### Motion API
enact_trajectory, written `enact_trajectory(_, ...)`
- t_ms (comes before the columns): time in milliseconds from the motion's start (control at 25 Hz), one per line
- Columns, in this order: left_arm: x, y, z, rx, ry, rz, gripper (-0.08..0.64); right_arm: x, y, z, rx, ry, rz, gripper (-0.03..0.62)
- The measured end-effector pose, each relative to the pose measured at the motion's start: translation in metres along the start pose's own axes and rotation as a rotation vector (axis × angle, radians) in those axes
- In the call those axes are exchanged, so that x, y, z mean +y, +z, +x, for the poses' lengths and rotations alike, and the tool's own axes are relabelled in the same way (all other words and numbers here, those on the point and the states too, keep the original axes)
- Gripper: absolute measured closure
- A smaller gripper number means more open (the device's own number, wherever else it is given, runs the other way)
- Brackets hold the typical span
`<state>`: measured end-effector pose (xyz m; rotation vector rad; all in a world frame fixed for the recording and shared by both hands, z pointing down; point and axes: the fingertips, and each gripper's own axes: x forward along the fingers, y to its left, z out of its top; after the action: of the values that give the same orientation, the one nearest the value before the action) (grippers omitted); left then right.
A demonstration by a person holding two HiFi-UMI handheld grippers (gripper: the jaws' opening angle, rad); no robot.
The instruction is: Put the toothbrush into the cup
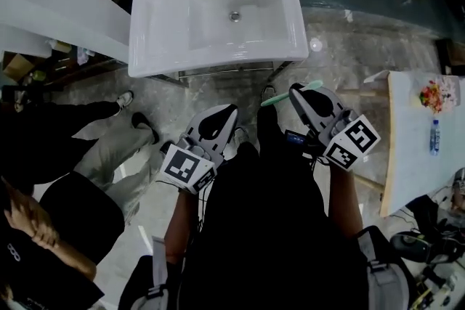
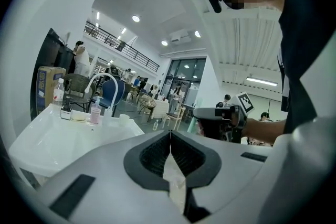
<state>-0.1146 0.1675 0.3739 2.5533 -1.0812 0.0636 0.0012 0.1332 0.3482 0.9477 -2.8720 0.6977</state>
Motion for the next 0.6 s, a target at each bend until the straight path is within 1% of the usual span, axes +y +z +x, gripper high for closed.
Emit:
enact_trajectory(80, 0.008, 0.006, 0.013, 0.003, 0.008, -0.008, 0.548, -0.012, 0.01, 0.008, -0.001, 0.011, -0.004, 0.56)
enact_trajectory(160, 0.017, 0.011, 0.03, 0.009, 0.009, 0.0, 0.548, -0.027, 0.02, 0.015, -0.003, 0.016, -0.004, 0.56)
enact_trajectory(320, 0.034, 0.029, 0.071, 0.015, 0.013, -0.008, 0.548, -0.068, 0.037, 0.031, -0.009, 0.025, 0.004, 0.56)
enact_trajectory(600, 0.065, 0.055, 0.134, 0.019, 0.061, -0.012, 0.548, -0.131, 0.07, 0.053, 0.006, 0.074, 0.027, 0.56)
